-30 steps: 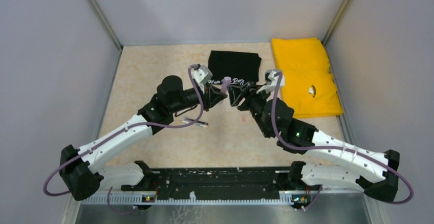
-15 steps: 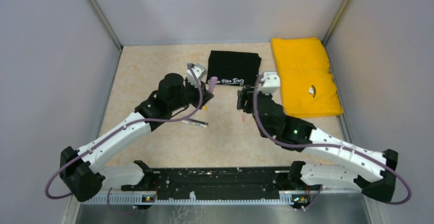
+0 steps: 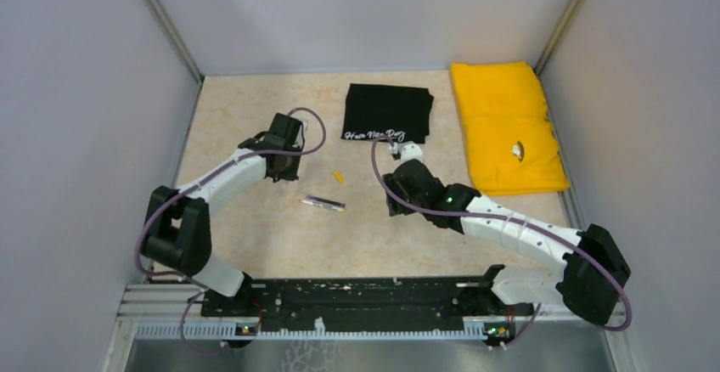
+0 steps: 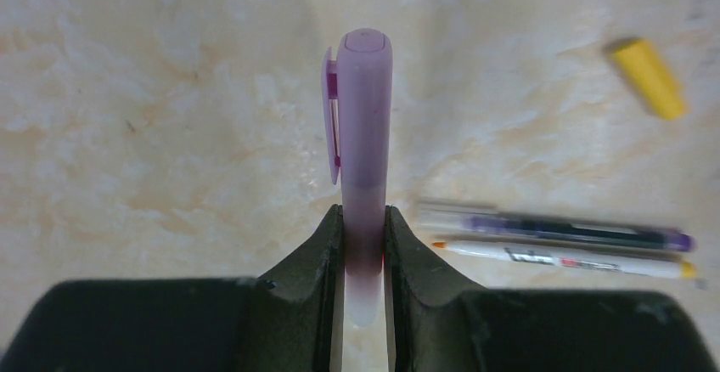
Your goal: Insert the pens into the pen caps
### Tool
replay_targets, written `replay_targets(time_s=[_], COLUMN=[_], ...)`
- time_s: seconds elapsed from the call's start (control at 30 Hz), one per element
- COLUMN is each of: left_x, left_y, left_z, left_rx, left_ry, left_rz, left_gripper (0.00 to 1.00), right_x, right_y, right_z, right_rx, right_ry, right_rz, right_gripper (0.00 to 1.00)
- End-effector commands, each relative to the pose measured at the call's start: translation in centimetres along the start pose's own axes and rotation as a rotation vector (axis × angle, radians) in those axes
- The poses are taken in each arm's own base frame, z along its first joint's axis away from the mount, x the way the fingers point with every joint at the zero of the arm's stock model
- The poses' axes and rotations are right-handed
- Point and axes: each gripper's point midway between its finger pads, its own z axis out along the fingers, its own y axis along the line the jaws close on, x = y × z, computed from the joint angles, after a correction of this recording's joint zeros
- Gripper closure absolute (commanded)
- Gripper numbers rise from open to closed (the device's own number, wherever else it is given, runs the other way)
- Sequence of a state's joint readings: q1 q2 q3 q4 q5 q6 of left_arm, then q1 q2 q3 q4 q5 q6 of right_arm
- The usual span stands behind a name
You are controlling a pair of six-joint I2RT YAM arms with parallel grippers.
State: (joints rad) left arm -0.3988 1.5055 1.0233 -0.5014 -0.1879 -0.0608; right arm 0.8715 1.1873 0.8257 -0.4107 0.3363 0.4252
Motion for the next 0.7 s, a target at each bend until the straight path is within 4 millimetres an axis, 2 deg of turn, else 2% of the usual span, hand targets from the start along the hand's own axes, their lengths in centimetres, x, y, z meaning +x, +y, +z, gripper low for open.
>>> replay_targets(time_s=[0.0,0.1,0.27,0.4,0.5,0.67], left_x=[0.4,1.2,2.1,2.7,3.7,4.7], left_y=[4.5,6.9,7.7,8.5,9.1,8.1], left_z=[1.1,2.3,5.1,6.4,7.1,7.3], left_rx=[-0.251,-0.394,-0.376,-0.396,-0.414,-0.355], left_ry=[0.084,0.151,0.220,0.253,0.298,0.315], left_rz=[0.059,0.091,0.063,0.079,0.099,0.093], left_gripper=[1.00,1.00,1.00,0.87,0.80,0.70], right_x=[1.7,2.8,3.5,3.3,3.3,2.9], right_y=[2.8,2.7,2.3,3.0,3.3,3.4], right_z=[-0.7,-1.1,-1.9,-2.6,-2.9,-3.3], right_rx=[-0.190,-0.214,-0.227,-0.282,-0.303,-0.299], right_ry=[0.024,0.030,0.027,0.012,0.014,0.029], right_rz=[0.071,0.078,0.075,0.084,0.088,0.088], right_gripper=[0.43,0.43,0.43,0.43,0.43,0.42])
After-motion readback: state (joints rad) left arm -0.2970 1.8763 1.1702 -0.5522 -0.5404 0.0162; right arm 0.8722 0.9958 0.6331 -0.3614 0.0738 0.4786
